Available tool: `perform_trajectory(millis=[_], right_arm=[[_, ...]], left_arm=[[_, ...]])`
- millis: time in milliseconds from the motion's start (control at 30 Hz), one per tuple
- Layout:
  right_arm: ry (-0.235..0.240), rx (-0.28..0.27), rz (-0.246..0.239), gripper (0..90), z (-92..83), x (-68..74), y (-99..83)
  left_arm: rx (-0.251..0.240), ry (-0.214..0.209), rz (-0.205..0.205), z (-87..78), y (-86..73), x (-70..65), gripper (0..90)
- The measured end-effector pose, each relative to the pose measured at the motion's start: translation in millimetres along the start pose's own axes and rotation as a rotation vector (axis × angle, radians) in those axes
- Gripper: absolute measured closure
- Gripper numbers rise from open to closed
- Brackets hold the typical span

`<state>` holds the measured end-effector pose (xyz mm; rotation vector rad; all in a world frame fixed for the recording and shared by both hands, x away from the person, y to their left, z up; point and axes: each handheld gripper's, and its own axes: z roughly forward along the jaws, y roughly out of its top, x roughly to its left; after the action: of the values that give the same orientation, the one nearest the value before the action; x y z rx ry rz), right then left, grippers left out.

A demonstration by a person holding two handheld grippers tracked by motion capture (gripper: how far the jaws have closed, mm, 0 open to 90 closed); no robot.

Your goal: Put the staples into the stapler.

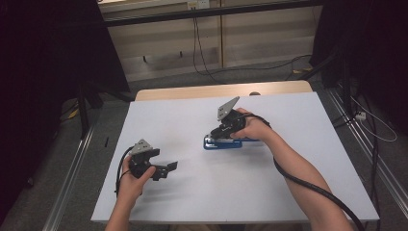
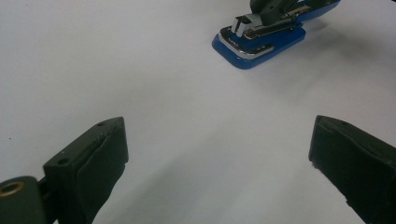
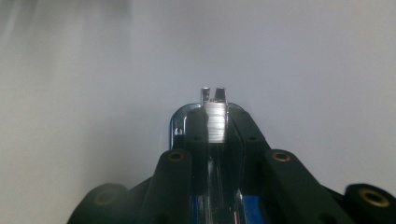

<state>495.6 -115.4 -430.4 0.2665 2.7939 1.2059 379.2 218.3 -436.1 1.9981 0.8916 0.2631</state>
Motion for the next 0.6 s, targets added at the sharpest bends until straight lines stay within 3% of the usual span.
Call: perform_trajectory(millis=[400, 600], right_arm=[[0.006, -0.006, 0.007, 78.0, 4.4, -1.3, 2.8], [-0.028, -0.016, 0.036, 65.2, 4.2, 0.6, 1.9]], left_arm=[[-0.001, -0.003, 0.000, 1.0, 0.1, 0.1, 4.8], [-0.008, -0.006, -0.005, 1.2, 0.6, -0.2, 4.8]])
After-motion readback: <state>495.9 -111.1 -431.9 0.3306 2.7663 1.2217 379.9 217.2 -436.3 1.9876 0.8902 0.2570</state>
